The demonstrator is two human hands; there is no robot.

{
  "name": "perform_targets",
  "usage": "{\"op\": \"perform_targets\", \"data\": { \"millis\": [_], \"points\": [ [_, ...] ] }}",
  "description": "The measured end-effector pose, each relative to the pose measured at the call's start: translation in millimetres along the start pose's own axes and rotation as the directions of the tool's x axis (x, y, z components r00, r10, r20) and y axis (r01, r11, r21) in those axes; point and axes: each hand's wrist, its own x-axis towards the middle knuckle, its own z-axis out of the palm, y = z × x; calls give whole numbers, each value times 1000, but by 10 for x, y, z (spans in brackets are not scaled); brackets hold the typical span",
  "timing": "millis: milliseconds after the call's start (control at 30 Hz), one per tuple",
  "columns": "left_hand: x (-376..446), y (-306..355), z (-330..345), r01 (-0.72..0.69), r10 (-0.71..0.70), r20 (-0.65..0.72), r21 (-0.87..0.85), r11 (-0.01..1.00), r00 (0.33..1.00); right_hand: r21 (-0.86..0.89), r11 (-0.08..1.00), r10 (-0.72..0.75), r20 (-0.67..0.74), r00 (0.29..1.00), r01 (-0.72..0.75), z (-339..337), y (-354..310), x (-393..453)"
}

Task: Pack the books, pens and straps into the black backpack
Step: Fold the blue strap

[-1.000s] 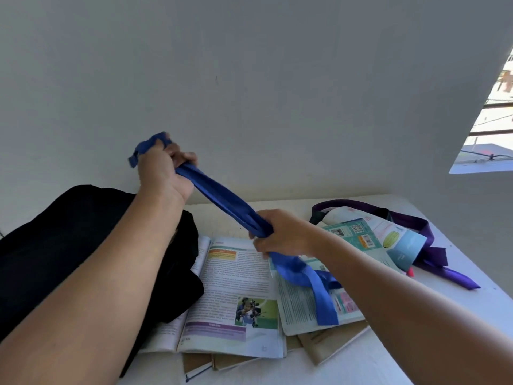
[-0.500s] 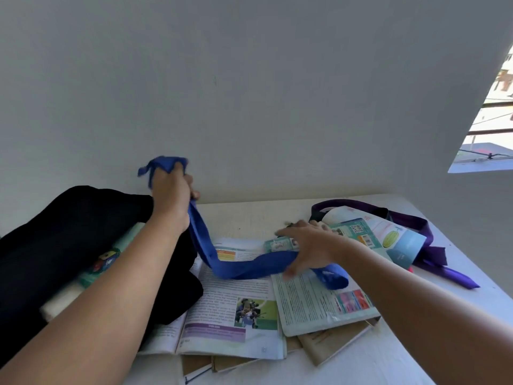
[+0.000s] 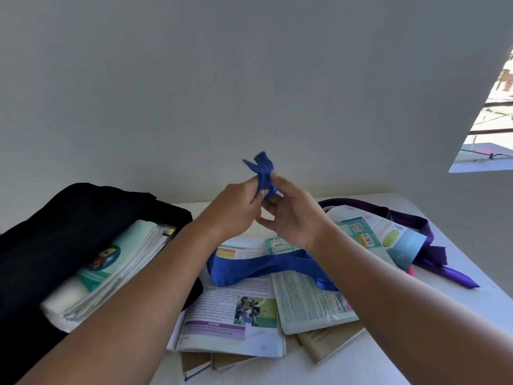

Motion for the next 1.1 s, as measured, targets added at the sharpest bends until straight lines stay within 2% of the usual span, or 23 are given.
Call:
{"op": "perform_targets", "data": {
  "millis": [67,133,233,333,433,500,567,633,667,733,800,867,967,1033,1100],
  "points": [
    [-2,-12,-1,4,-4,22,33,999,1000,5,999,-33,24,999,32,-2,-32,4],
    [0,-17,-4,25,-26,23,46,999,999,-77,994,-73,35,997,76,-11,-36,22],
    [-19,14,29,54,-56,57,21,998,997,-64,987,-153,-51,987,149,9,-12,55],
    [-101,-118,111,184,-170,89,-175,967,981,82,971,-209,-186,960,227,41,-5,82],
    [-251,-402,275,367,-342,163,-152,918,925,183,939,-240,-266,934,293,-6,-80,99],
    [-367,-603,428,507,-465,216,-230,831,859,220,922,-259,-263,929,319,-58,-154,86],
    [-418,-745,529,606,-583,214,-471,642,784,235,920,-256,-246,935,314,-120,-183,65],
    [-375,-802,486,526,-687,80,-708,471,722,228,931,-234,-228,945,286,-206,-147,43],
    [-308,-809,409,455,-731,-21,-770,447,682,216,941,-216,-209,954,261,-246,-120,22],
    [-135,-749,177,325,-765,-231,-804,498,601,153,968,-181,-130,975,200,-326,-54,-45],
    [38,-611,-73,214,-727,-392,-781,587,563,52,990,-131,-18,991,132,-409,25,-126],
    [175,-415,-267,89,-637,-493,-745,661,593,-49,995,-86,70,994,90,-488,88,-183],
    [304,-137,-461,-73,-422,-634,-604,794,648,-248,967,-31,101,994,55,-611,131,-208],
    [335,33,-537,-104,-265,-664,-460,882,699,-392,918,-40,56,998,58,-655,97,-222],
    [335,166,-536,-112,-117,-628,-313,943,769,-441,893,-120,-44,992,88,-631,10,-226]
  ]
}}
